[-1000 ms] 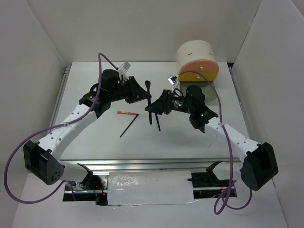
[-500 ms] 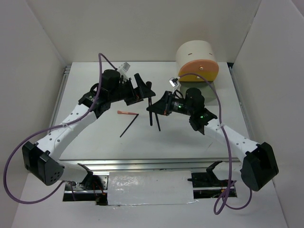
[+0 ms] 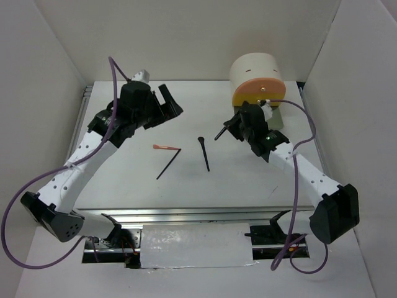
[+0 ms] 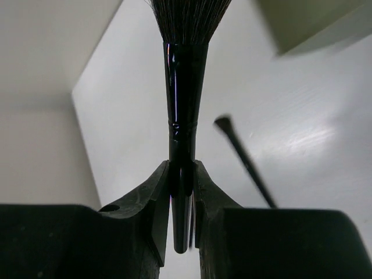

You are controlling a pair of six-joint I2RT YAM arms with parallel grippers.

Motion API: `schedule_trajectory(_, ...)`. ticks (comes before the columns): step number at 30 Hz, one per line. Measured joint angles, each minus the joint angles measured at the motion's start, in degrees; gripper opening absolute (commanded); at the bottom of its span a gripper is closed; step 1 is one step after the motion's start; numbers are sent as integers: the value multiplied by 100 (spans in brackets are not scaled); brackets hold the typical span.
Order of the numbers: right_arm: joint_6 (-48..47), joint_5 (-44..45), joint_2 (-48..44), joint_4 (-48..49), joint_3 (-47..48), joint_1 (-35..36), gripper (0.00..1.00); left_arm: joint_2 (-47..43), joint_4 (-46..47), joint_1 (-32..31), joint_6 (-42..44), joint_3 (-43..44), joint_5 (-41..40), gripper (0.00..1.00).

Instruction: Organize the makeup

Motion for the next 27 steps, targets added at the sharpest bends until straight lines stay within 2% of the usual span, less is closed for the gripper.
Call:
schedule_trajectory(4, 496, 586, 688, -734, 719, -955, 0, -166, -214, 0, 0, -944, 2, 99)
schedule_trajectory(9, 772, 997, 1711, -1364, 1235, -1746, 0, -332, -387, -2, 116, -1327, 26, 99)
schedule_trajectory(14, 922, 999, 2100, -1818, 1545, -2017, 0, -575, -378, -2, 267, -1432, 61, 99)
schedule_trajectory(24, 1174, 780, 2551, -1843, 2181, -2275, 0, -603, -457, -2, 531, -1657, 94, 99)
schedule_trajectory(27, 1226, 603, 2787, -1825, 2232, -2297, 5, -603, -509, -2, 595, -1714, 94, 99)
